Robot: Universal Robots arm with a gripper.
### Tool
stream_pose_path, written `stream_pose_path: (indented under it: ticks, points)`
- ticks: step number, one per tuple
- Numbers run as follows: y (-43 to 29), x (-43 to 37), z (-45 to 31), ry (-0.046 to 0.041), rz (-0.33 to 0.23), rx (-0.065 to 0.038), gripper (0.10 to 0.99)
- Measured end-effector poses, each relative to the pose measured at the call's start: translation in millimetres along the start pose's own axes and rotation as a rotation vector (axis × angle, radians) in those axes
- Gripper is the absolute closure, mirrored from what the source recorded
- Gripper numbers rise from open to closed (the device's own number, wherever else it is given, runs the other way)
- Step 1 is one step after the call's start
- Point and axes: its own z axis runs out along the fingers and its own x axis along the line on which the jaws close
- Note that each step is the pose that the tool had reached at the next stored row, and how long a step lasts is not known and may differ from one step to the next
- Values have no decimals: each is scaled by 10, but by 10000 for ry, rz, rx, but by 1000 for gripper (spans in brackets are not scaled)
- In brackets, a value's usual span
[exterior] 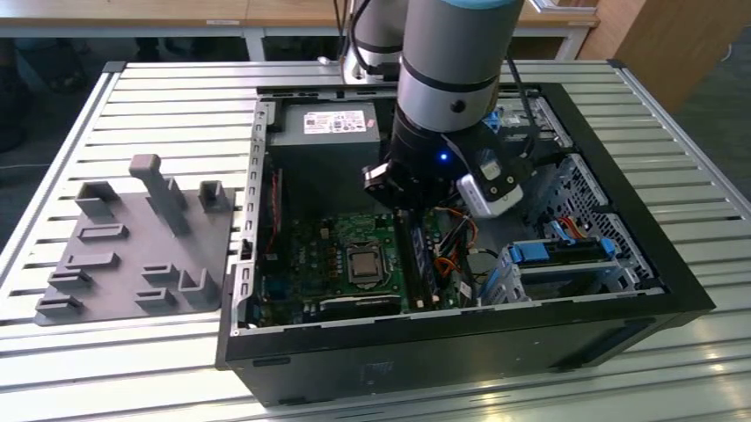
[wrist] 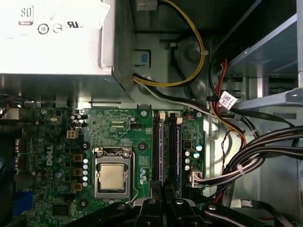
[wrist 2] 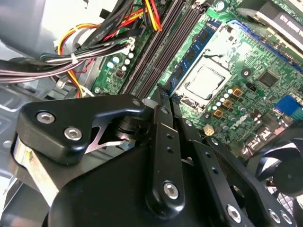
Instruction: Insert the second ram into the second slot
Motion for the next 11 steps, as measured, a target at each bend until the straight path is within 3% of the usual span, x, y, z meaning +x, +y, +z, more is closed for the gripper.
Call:
stream_pose_path:
  ticks: [11]
  points:
    - [-15, -21, 181, 6, 146, -22, 949]
